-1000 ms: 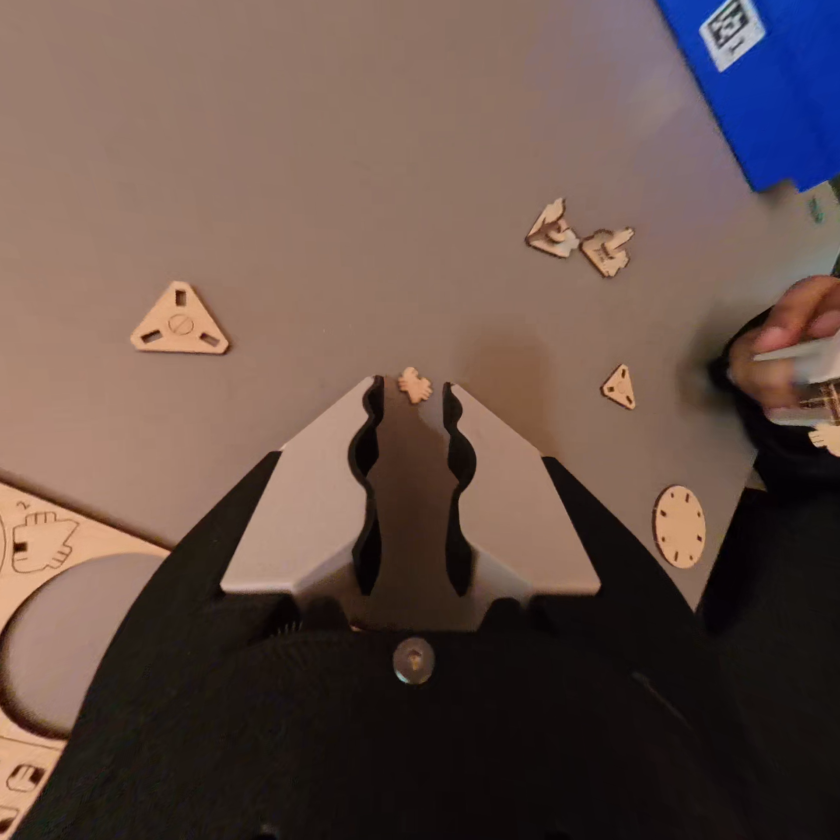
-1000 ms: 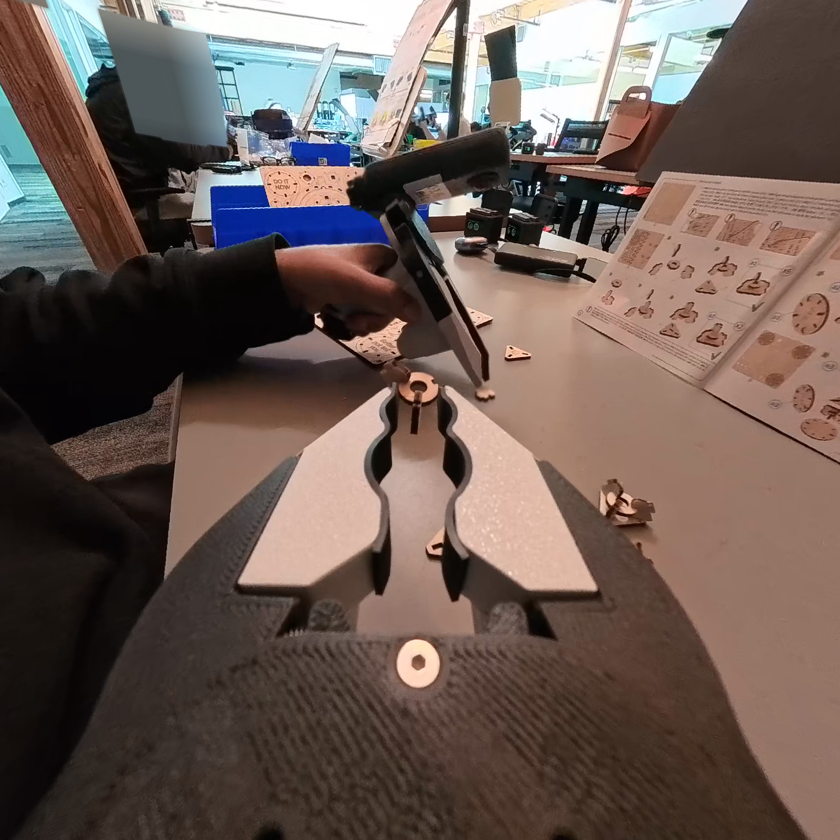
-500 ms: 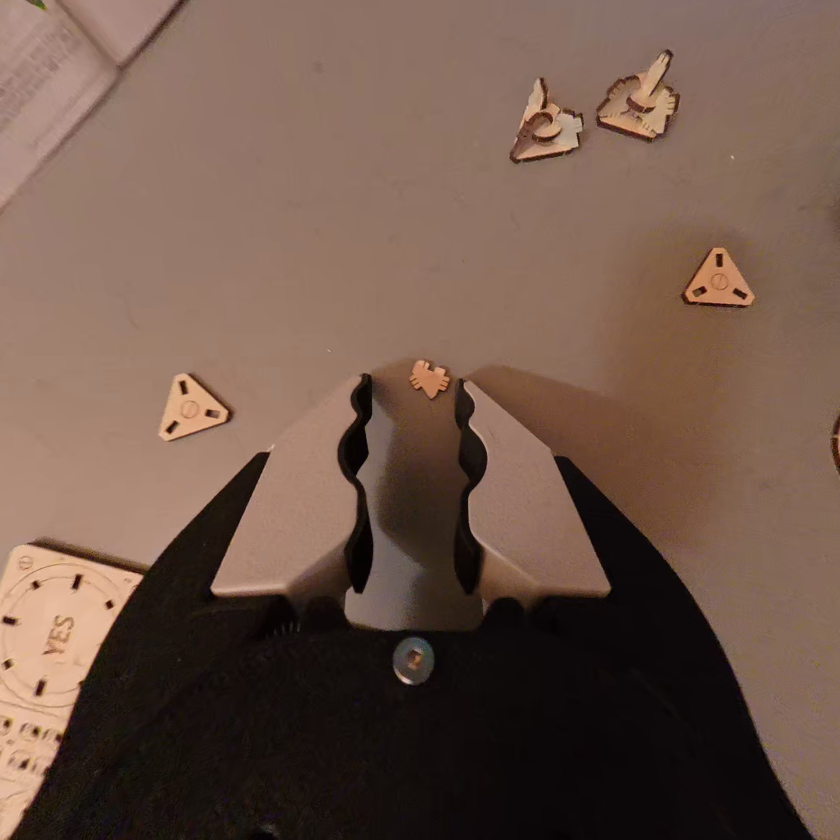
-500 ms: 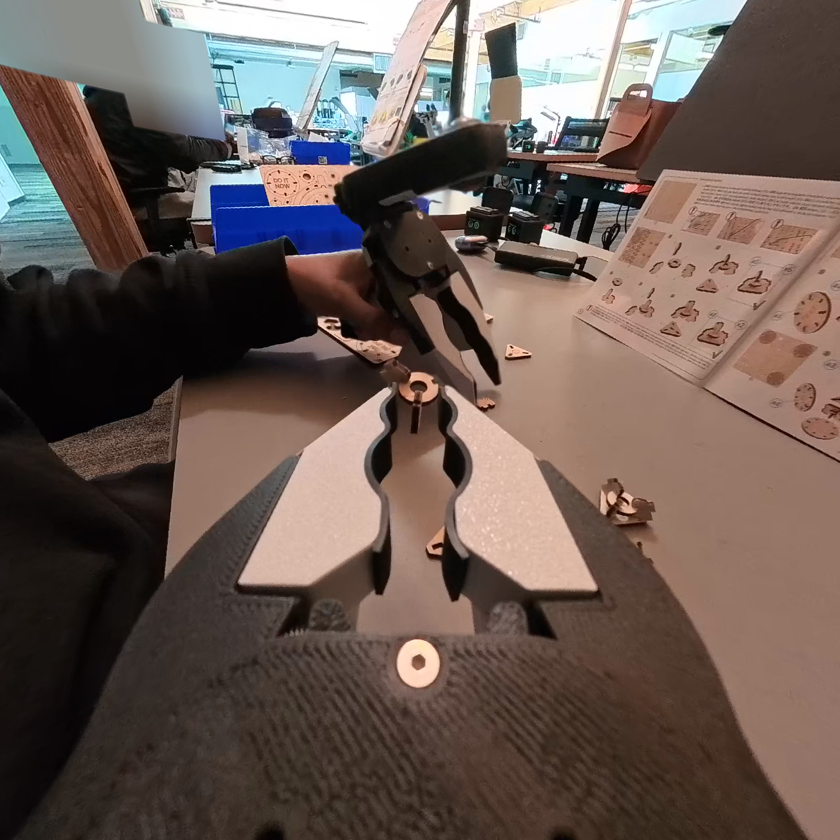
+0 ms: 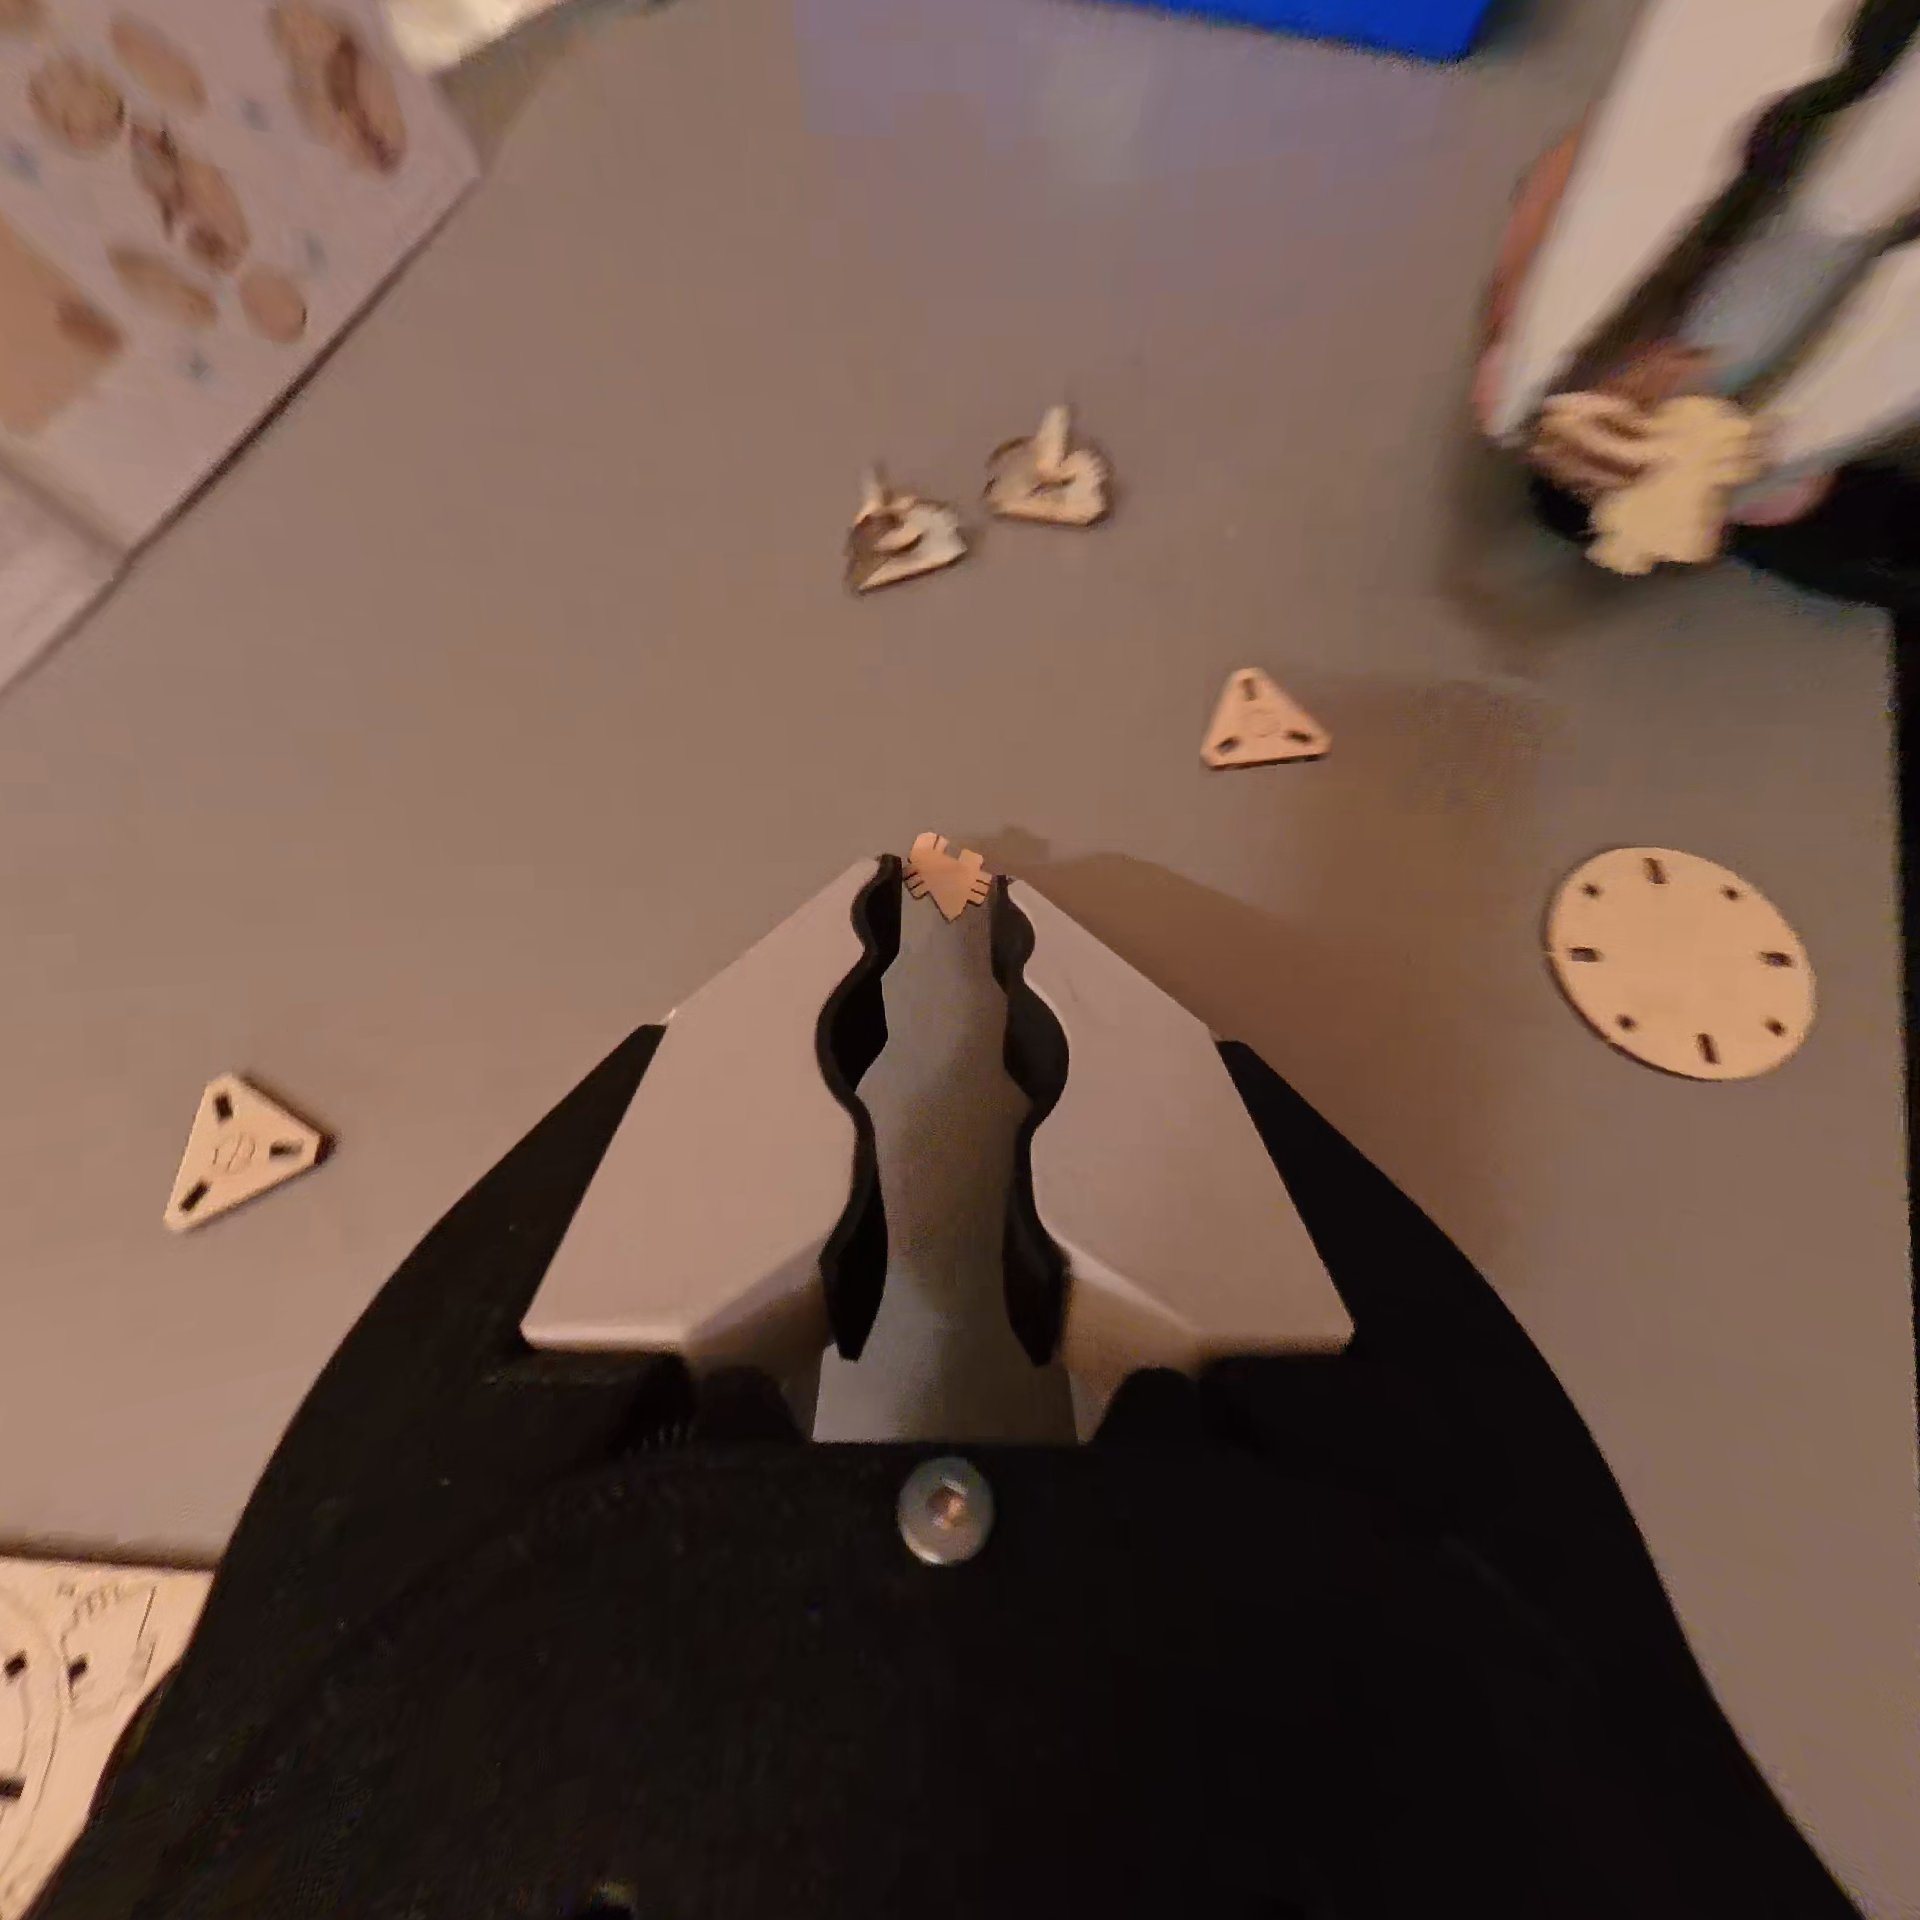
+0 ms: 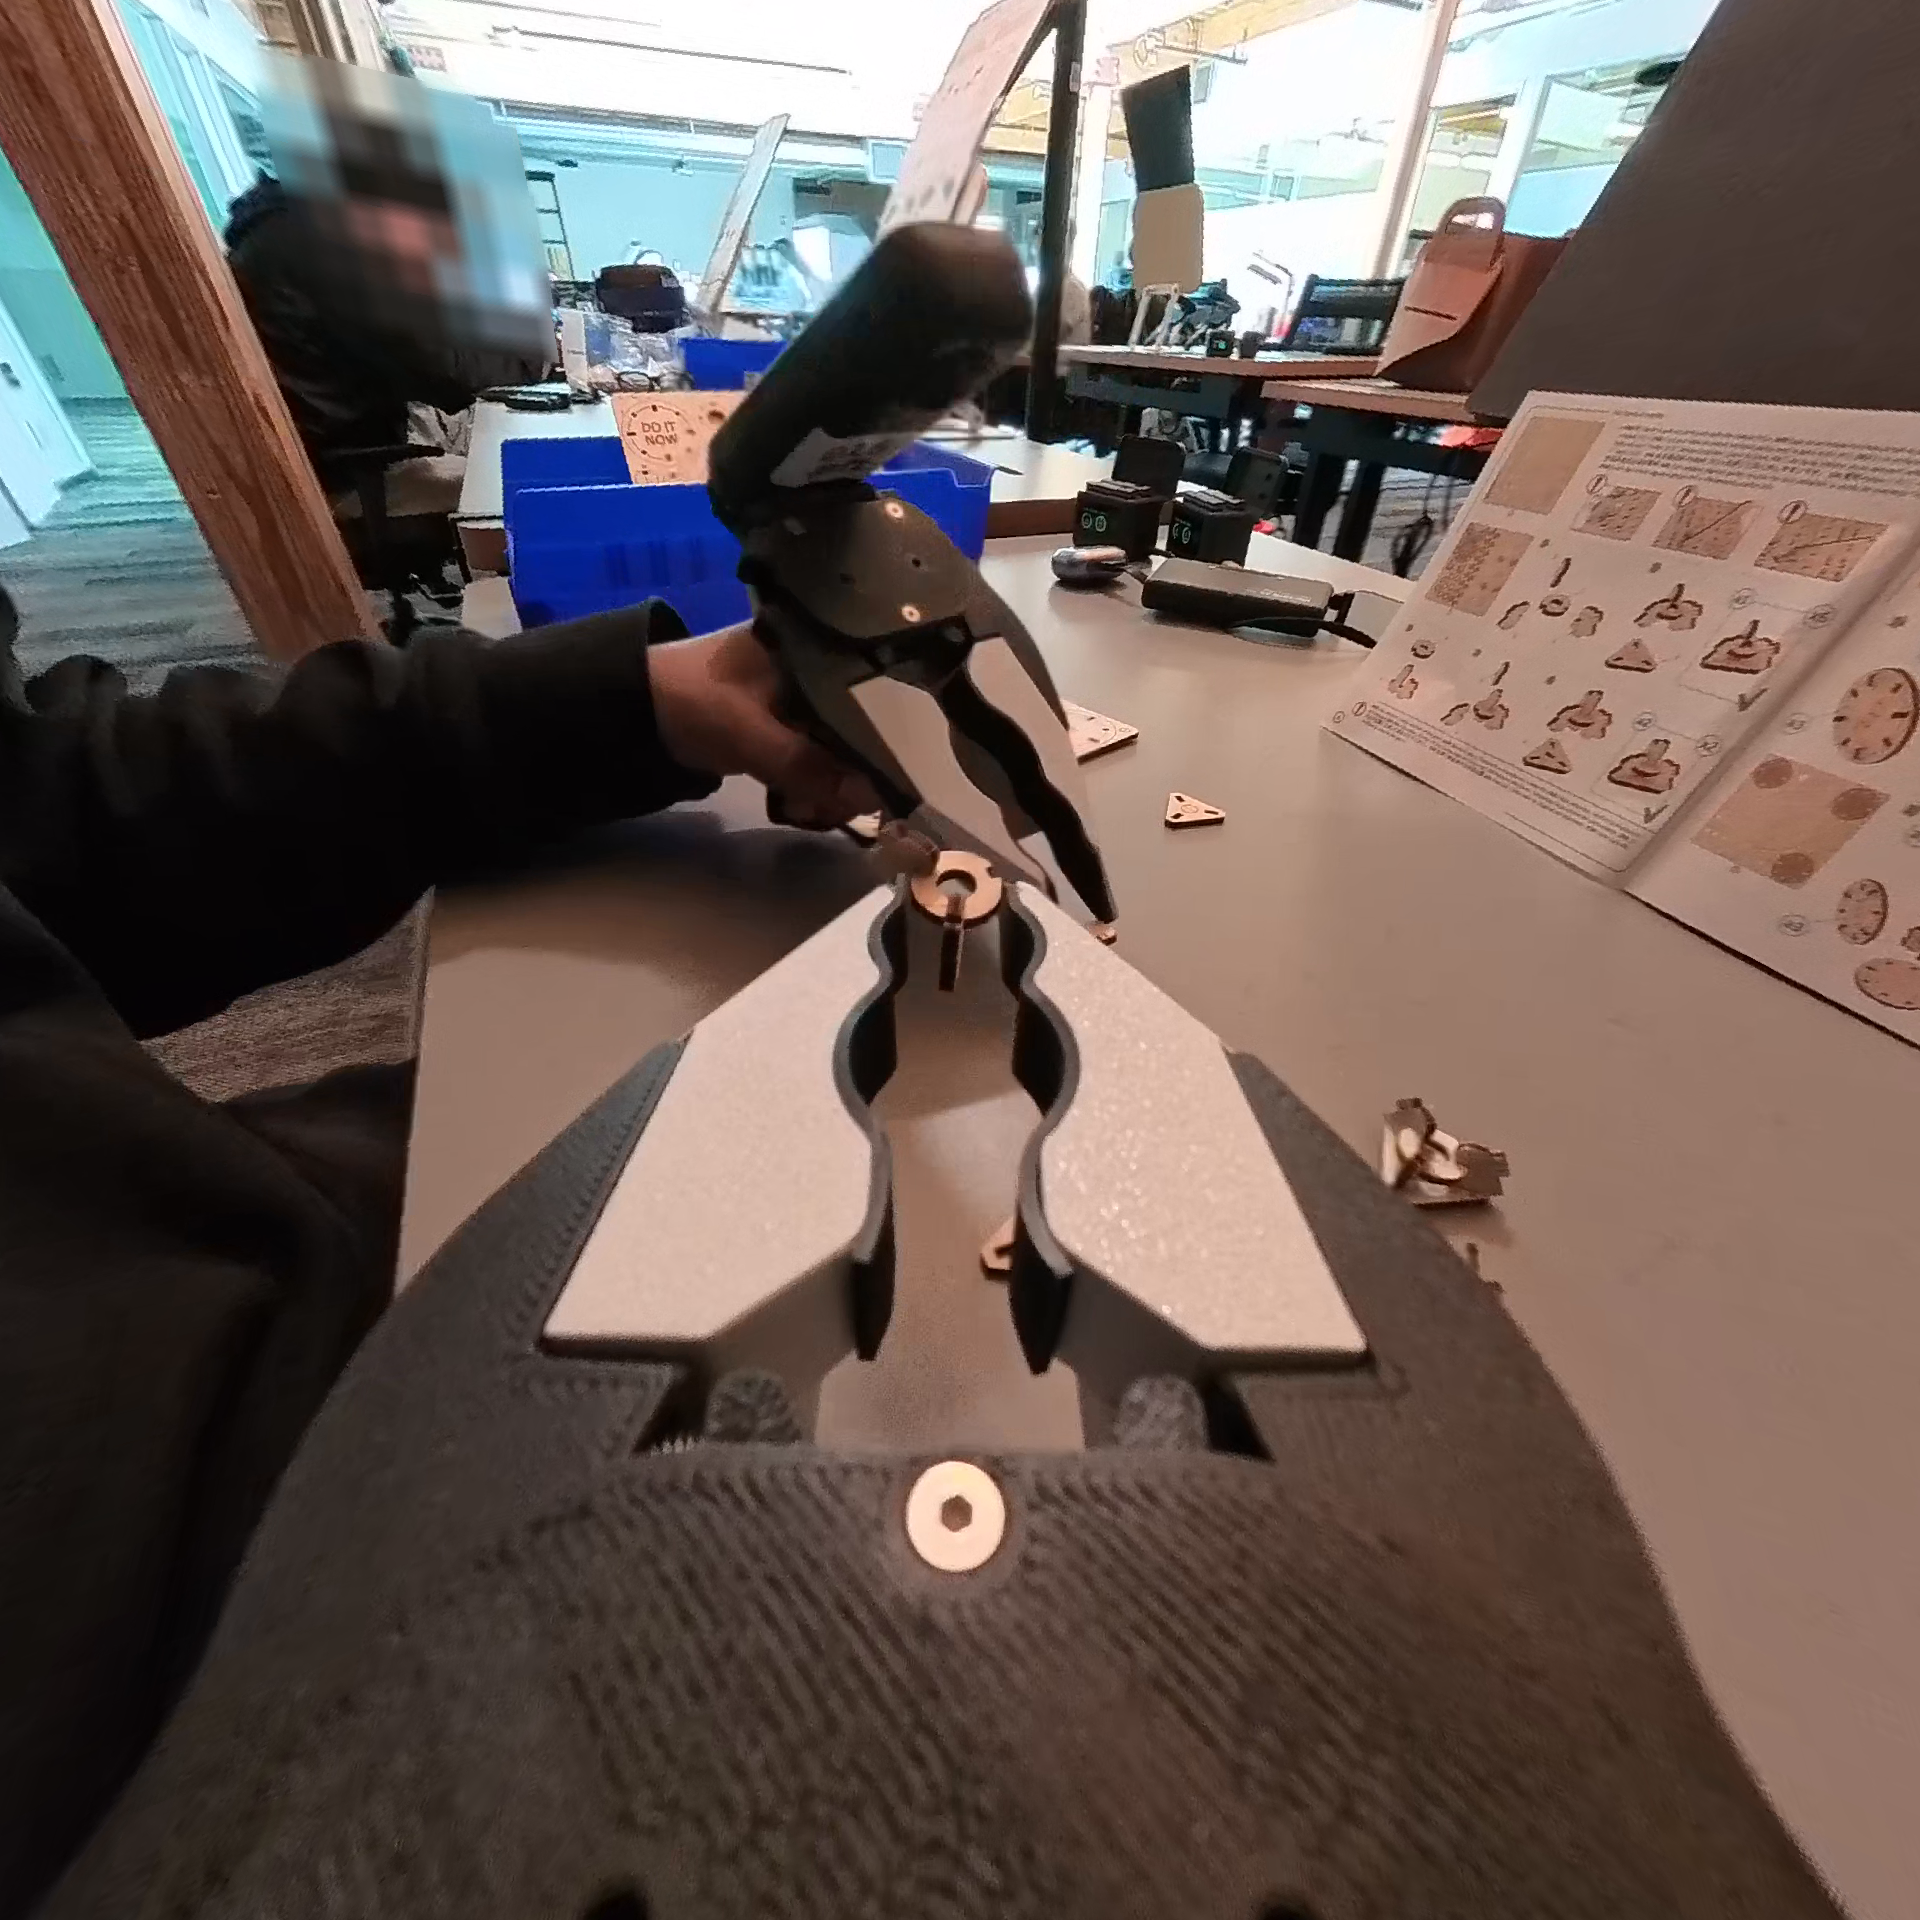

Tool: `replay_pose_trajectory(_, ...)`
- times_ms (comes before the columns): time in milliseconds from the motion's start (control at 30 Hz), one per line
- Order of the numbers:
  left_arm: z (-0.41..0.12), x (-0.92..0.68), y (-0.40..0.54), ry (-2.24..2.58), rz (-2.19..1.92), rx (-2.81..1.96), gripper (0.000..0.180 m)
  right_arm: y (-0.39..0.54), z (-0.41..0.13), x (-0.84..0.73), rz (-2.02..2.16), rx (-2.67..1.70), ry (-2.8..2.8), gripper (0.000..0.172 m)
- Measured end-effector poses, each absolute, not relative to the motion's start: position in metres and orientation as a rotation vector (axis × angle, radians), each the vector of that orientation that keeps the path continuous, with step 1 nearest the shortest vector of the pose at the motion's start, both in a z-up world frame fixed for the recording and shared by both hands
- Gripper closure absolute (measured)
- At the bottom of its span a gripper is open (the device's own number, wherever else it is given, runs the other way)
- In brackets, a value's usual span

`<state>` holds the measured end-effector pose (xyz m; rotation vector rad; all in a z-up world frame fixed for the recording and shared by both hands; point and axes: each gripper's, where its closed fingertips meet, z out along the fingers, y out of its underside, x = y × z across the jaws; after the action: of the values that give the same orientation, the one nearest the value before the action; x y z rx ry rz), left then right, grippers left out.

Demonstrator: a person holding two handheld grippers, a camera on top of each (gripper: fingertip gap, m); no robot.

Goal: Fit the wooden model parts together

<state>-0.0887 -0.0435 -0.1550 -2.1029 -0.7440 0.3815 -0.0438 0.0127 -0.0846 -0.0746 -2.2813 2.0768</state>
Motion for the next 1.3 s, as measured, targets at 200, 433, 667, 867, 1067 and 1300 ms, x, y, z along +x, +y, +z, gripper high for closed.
replay_pose_trajectory(200, -0.115, -0.064, -0.008, -0.474, 0.512, -1.961, 0.165, 0.017, -0.079, -0.037, 2.33, -0.183, -2.446, 0.157)
replay_pose_trajectory(433, -0.078, -0.043, 0.019, -0.268, 0.779, -1.838, 0.165, 0.024, -0.063, -0.03, 2.714, -0.353, -2.579, 0.157)
replay_pose_trajectory(667, -0.066, -0.029, 0.034, -0.144, 0.939, -1.778, 0.165, 0.033, -0.057, -0.021, 2.845, -0.299, -2.691, 0.157)
replay_pose_trajectory(867, -0.072, -0.021, 0.039, -0.098, 0.875, -1.789, 0.165, 0.038, -0.061, -0.014, 2.875, -0.282, -2.891, 0.157)
replay_pose_trajectory(1067, -0.076, -0.021, 0.04, -0.079, 0.854, -1.813, 0.165, 0.039, -0.063, -0.015, 2.878, -0.324, -2.984, 0.157)
replay_pose_trajectory(1300, -0.082, -0.021, 0.041, -0.052, 0.915, -1.849, 0.166, 0.039, -0.069, -0.017, 2.807, -0.377, -3.044, 0.157)
